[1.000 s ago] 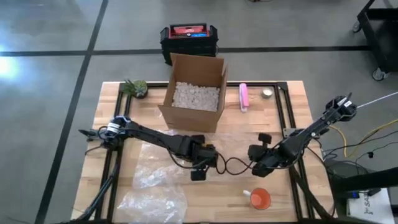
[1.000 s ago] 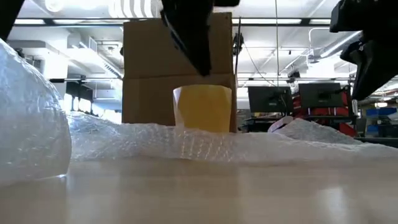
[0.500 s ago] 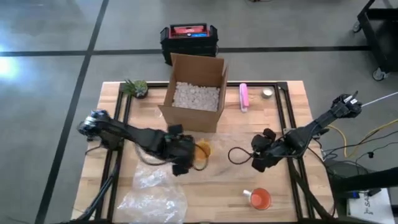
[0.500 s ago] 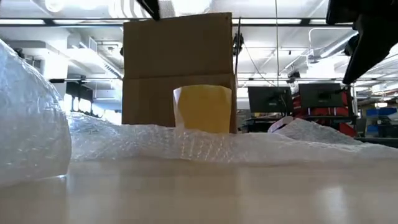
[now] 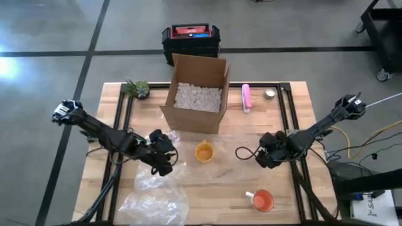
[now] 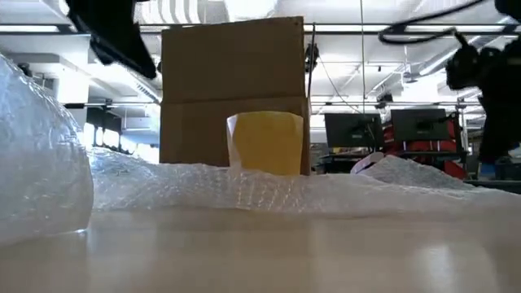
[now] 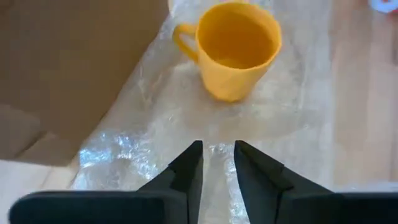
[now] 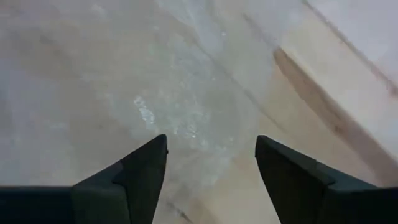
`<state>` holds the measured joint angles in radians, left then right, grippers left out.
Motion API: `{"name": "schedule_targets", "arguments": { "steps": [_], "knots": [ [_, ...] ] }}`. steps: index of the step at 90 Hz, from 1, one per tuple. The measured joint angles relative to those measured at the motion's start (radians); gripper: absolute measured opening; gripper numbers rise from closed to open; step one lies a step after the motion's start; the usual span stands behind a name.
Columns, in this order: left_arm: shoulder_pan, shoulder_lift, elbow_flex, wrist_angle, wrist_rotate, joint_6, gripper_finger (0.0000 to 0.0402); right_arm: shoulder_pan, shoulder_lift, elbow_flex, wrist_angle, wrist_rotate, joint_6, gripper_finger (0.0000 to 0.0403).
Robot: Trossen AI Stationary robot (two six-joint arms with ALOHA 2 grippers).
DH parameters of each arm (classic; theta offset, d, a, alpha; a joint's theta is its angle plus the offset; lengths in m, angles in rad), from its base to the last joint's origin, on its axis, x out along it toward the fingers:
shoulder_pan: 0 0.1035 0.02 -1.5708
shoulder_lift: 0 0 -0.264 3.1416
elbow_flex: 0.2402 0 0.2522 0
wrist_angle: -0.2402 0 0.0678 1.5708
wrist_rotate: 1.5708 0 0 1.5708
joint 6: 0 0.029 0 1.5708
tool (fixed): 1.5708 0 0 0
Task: Wrap mug
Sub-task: Wrap the yellow mug with transparent bubble wrap
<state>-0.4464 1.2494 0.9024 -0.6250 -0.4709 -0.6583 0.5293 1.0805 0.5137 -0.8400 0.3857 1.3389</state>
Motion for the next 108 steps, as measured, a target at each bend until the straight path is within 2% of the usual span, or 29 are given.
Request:
{"name": "schedule_targets", "arguments": {
  "steps": [11,27,43,52,66,90,95,108],
  "knots": [
    [0.003,-0.002,-0.049,0.02,0.0,-0.003,0.006,0.0,0.0,-0.074,0.099,0.0,0.066,0.0215],
    [0.003,0.023,-0.116,0.205,-0.001,-0.001,0.0063,0.0,0.0,-0.158,0.304,0.001,0.075,0.0206],
    [0.005,0.056,-0.196,0.409,-0.018,0.031,0.0066,0.0,-0.002,-0.184,0.335,0.011,0.1,0.0204],
    [0.012,0.074,-0.218,0.488,-0.047,0.063,0.0066,0.0,0.0,-0.167,0.34,0.007,0.049,0.0193],
    [0.029,0.112,-0.217,0.552,-0.088,0.101,0.0066,0.0,0.002,-0.129,0.421,0.035,-0.065,0.0145],
    [0.045,0.227,-0.217,0.663,-0.099,0.131,0.0066,0.0,0.019,-0.13,0.711,0.042,-0.271,0.0014],
    [0.045,0.253,-0.217,0.685,-0.099,0.131,0.0066,0.0,0.026,-0.13,0.749,0.043,-0.299,0.0005],
    [0.046,0.31,-0.21,0.762,-0.098,0.144,0.0066,-0.003,0.059,-0.13,0.924,0.096,-0.388,0.0012]
  ]
}}
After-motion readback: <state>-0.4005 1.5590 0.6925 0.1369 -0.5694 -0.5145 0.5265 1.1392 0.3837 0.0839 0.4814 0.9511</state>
